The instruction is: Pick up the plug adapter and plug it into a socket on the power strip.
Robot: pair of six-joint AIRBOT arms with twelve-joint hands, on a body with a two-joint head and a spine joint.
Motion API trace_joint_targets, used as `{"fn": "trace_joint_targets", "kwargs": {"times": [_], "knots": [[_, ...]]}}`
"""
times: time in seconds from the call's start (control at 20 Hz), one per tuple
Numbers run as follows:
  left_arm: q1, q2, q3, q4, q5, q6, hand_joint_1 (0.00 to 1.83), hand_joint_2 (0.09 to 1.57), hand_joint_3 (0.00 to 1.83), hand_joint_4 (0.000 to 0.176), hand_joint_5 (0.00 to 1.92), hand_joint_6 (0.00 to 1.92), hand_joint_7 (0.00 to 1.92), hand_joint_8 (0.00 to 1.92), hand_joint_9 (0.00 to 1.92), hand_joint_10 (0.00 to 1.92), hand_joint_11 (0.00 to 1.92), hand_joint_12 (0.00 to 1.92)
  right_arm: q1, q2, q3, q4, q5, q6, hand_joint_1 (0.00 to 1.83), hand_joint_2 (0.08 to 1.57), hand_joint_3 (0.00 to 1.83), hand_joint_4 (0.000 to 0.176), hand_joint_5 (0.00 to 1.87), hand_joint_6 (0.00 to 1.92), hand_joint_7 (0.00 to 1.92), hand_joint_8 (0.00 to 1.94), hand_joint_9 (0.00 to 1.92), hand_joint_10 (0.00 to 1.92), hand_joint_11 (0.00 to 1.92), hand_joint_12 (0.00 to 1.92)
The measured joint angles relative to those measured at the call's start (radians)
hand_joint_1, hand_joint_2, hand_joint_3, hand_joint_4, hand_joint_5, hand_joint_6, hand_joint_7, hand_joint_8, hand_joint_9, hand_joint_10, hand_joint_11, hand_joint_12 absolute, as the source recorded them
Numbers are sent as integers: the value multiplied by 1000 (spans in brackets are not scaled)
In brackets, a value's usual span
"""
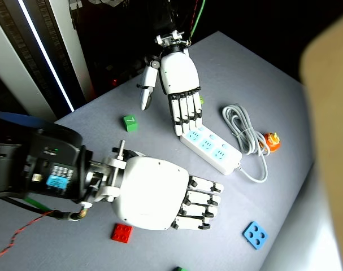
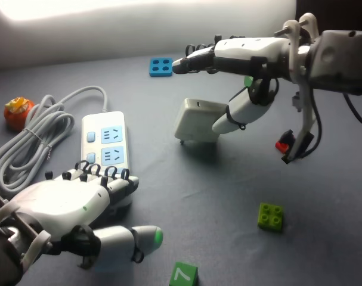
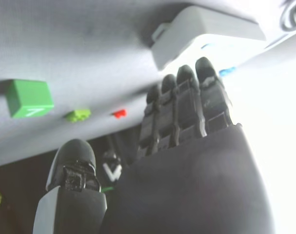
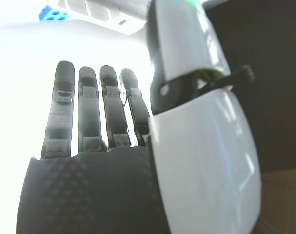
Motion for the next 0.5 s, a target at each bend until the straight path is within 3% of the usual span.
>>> {"fn": "trace_joint_targets", "kwargs": {"times": [0.1,0.25,0.5], "knots": [[-1,-5,9,-10,1,2,0,1232,0,0,164,4,168,3,131,4,0,296,-7,-23,26,0,6,0,1389,985,6,0,197,1,166,2,130,1,0,514],[3,-12,12,-10,1,3,0,1236,1,0,122,1,131,1,99,0,0,218,-27,-48,49,1,7,1,1375,979,0,0,218,2,185,2,149,5,0,565],[5,-22,24,-24,-11,3,0,1237,2,0,140,5,152,6,115,5,0,243,-63,-69,82,0,13,15,1373,976,0,0,222,1,194,3,160,4,0,615]]}}
